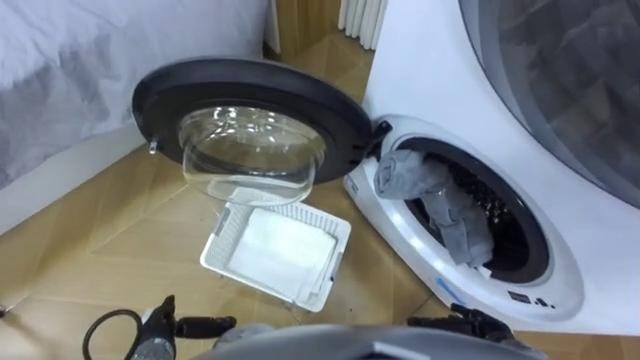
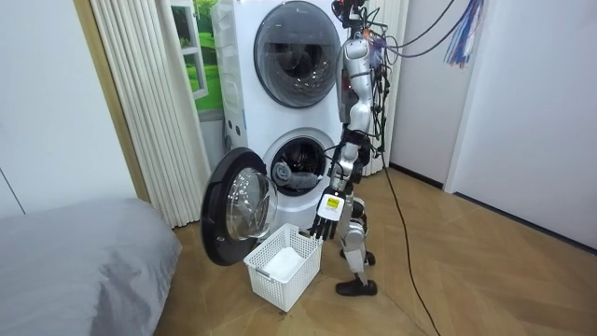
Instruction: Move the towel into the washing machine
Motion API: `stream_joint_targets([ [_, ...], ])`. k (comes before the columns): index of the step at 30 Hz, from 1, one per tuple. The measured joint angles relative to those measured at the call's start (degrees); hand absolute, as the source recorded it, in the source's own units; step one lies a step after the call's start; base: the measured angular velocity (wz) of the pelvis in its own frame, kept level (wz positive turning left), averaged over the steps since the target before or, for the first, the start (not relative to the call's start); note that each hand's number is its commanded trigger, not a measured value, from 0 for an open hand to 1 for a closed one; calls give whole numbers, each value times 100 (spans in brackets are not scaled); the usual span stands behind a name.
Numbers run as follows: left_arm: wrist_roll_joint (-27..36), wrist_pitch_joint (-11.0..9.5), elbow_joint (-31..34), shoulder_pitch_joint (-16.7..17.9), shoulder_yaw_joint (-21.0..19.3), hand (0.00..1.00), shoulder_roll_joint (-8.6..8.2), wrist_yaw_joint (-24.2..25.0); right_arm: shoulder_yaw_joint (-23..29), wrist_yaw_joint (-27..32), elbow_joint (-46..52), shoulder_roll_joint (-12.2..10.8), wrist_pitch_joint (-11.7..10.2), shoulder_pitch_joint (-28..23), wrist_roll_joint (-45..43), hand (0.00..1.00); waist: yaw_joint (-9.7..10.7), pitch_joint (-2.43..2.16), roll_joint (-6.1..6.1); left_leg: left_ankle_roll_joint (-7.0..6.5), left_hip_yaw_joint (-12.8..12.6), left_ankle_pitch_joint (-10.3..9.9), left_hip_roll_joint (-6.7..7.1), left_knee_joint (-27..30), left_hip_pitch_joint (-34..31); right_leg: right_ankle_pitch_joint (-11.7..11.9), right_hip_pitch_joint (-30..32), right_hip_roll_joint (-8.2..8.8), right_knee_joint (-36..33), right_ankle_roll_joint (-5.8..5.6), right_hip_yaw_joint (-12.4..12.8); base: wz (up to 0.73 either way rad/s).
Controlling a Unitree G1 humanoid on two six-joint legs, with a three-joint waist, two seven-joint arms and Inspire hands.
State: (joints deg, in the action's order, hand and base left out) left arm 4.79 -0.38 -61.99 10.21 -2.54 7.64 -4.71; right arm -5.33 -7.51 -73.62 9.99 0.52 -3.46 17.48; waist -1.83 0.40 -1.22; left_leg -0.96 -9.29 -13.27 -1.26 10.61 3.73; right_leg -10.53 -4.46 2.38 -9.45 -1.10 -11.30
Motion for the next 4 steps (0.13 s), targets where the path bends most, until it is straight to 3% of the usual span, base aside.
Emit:
stream_joint_targets([
  [4, -1, 34, -54, 15, -81, 0, -4, -6, 29, 8, -22, -46, 10, -17, -4, 0, 11, 19, -12, 14, 3, -10, 4, -33, 87, -1, -129, -6, 84, -1, -3, 0],
])
